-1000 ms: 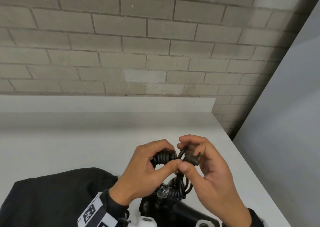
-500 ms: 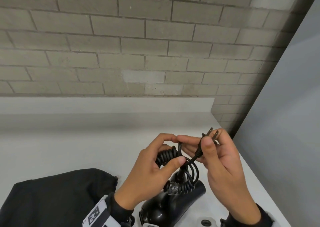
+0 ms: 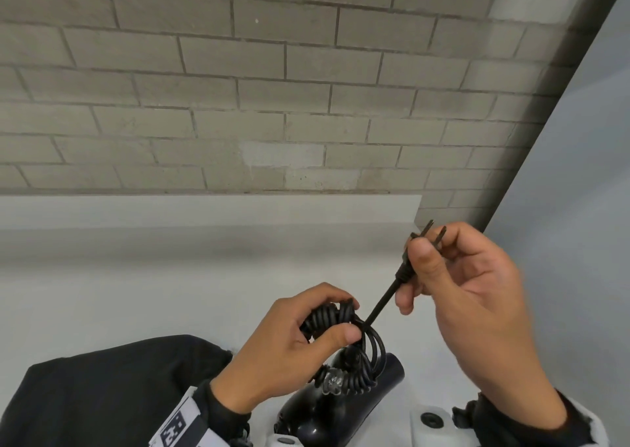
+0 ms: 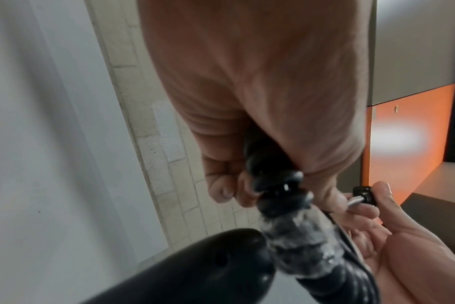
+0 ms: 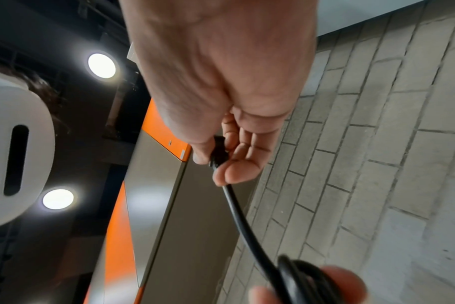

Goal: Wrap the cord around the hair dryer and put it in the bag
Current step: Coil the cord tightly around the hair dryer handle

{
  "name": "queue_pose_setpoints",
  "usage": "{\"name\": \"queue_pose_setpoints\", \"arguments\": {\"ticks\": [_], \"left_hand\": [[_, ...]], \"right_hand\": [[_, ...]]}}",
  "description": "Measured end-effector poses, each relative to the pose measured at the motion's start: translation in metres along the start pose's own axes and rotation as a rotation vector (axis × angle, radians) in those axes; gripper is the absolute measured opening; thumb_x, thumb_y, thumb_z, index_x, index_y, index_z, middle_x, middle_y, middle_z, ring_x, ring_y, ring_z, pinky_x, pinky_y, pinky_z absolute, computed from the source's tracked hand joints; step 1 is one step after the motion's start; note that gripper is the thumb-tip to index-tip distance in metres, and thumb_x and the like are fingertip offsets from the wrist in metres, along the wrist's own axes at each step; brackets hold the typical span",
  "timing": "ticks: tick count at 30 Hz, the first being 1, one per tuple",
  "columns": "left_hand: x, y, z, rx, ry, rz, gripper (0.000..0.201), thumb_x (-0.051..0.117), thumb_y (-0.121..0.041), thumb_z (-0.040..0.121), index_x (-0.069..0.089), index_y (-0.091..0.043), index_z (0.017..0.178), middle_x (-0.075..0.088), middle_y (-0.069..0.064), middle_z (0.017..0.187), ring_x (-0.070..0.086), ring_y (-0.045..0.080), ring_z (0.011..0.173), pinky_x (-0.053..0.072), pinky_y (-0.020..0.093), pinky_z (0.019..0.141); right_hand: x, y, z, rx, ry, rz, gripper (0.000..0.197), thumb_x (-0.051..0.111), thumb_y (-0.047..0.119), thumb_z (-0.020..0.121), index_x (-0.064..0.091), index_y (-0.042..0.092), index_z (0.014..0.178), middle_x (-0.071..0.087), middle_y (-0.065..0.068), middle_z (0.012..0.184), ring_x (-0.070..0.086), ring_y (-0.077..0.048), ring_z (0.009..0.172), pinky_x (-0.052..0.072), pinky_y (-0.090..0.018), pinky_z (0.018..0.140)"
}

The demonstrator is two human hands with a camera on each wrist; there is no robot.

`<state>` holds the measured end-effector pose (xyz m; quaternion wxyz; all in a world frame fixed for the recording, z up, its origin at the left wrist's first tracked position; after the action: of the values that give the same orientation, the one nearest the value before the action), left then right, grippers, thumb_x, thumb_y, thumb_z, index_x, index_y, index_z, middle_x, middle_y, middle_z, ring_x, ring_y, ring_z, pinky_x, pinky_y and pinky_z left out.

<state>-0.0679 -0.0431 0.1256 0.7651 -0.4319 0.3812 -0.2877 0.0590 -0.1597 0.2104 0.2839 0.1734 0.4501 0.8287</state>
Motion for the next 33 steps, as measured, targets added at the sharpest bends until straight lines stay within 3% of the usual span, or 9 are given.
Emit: {"name": "queue_pose_setpoints", "arguments": {"ticks": [4, 8, 11, 15, 19, 23, 30, 33], "left_hand": [[-0.001, -0.001, -0.005, 0.037, 0.009, -0.007, 0.024, 0.073, -0.047, 0.08, 0.068, -0.032, 0.099, 0.062, -0.015, 0.076, 0.055, 0.002, 0.067, 0.045, 0.019, 0.068], [-0.008, 0.002, -0.01, 0.022, -0.043, 0.024, 0.048, 0.078, -0.047, 0.076, 0.056, -0.042, 0.118, 0.054, 0.004, 0.068, 0.052, 0.022, 0.062, 0.049, 0.035, 0.071], [-0.01, -0.002, -0.009, 0.071, -0.057, 0.048, 0.036, 0.075, -0.042, 0.081, 0.057, -0.045, 0.113, 0.055, 0.001, 0.069, 0.05, 0.018, 0.059, 0.047, 0.029, 0.066], [-0.007, -0.009, -0.009, 0.123, -0.032, 0.109, 0.024, 0.076, -0.041, 0.081, 0.063, -0.036, 0.1, 0.055, -0.009, 0.068, 0.046, 0.012, 0.055, 0.044, 0.027, 0.058], [-0.007, -0.017, -0.007, 0.152, -0.014, 0.159, 0.019, 0.075, -0.046, 0.082, 0.065, -0.03, 0.087, 0.051, -0.018, 0.064, 0.044, 0.006, 0.055, 0.039, 0.017, 0.056], [-0.009, -0.018, -0.007, 0.163, -0.005, 0.23, 0.024, 0.068, -0.05, 0.088, 0.064, -0.027, 0.085, 0.051, -0.019, 0.064, 0.046, 0.006, 0.055, 0.038, 0.015, 0.056], [-0.008, -0.018, -0.01, 0.161, -0.013, 0.349, 0.034, 0.042, -0.06, 0.098, 0.055, -0.031, 0.084, 0.045, -0.013, 0.064, 0.044, 0.01, 0.056, 0.033, 0.016, 0.056], [-0.004, -0.021, -0.01, 0.199, 0.006, 0.411, 0.032, 0.041, -0.061, 0.098, 0.054, -0.032, 0.092, 0.045, -0.015, 0.067, 0.045, 0.011, 0.058, 0.037, 0.02, 0.056]], "right_hand": [[-0.003, 0.003, 0.01, 0.022, -0.012, 0.008, 0.039, 0.067, 0.042, 0.08, 0.055, 0.005, 0.077, 0.061, 0.001, 0.064, 0.058, -0.024, 0.043, 0.05, -0.028, 0.048], [-0.003, -0.003, 0.012, 0.092, -0.052, 0.061, 0.039, 0.064, 0.035, 0.079, 0.053, -0.002, 0.077, 0.059, -0.002, 0.063, 0.055, -0.023, 0.042, 0.048, -0.025, 0.047], [-0.002, -0.004, 0.011, 0.113, -0.07, 0.082, 0.038, 0.065, 0.034, 0.079, 0.053, -0.002, 0.077, 0.06, -0.001, 0.064, 0.055, -0.022, 0.042, 0.047, -0.025, 0.045], [-0.004, 0.007, 0.016, 0.094, -0.094, 0.078, 0.035, 0.064, 0.036, 0.077, 0.055, 0.003, 0.077, 0.06, -0.001, 0.066, 0.054, -0.02, 0.041, 0.046, -0.022, 0.044], [-0.004, 0.021, 0.024, 0.054, -0.094, 0.038, 0.039, 0.065, 0.038, 0.078, 0.051, 0.001, 0.074, 0.059, 0.0, 0.063, 0.053, -0.02, 0.04, 0.047, -0.027, 0.044], [-0.003, 0.022, 0.026, 0.056, -0.113, 0.035, 0.051, 0.066, 0.037, 0.078, 0.046, -0.009, 0.08, 0.057, -0.003, 0.063, 0.053, -0.021, 0.04, 0.047, -0.028, 0.044], [-0.002, 0.025, 0.025, 0.083, -0.122, 0.122, 0.038, 0.064, 0.035, 0.078, 0.053, -0.001, 0.079, 0.054, -0.003, 0.062, 0.052, -0.019, 0.042, 0.046, -0.026, 0.043], [0.0, 0.02, 0.023, 0.14, -0.085, 0.171, 0.036, 0.063, 0.036, 0.079, 0.055, 0.001, 0.083, 0.054, -0.004, 0.064, 0.051, -0.018, 0.043, 0.045, -0.026, 0.045]]}}
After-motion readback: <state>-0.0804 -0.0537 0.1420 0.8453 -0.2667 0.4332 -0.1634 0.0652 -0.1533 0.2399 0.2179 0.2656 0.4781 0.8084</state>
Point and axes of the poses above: each hand's wrist, its own z-axis towards the middle knuckle, its own x-axis out of the palm, y = z × x, the point moved 6 cm from there along z, towards the middle knuckle
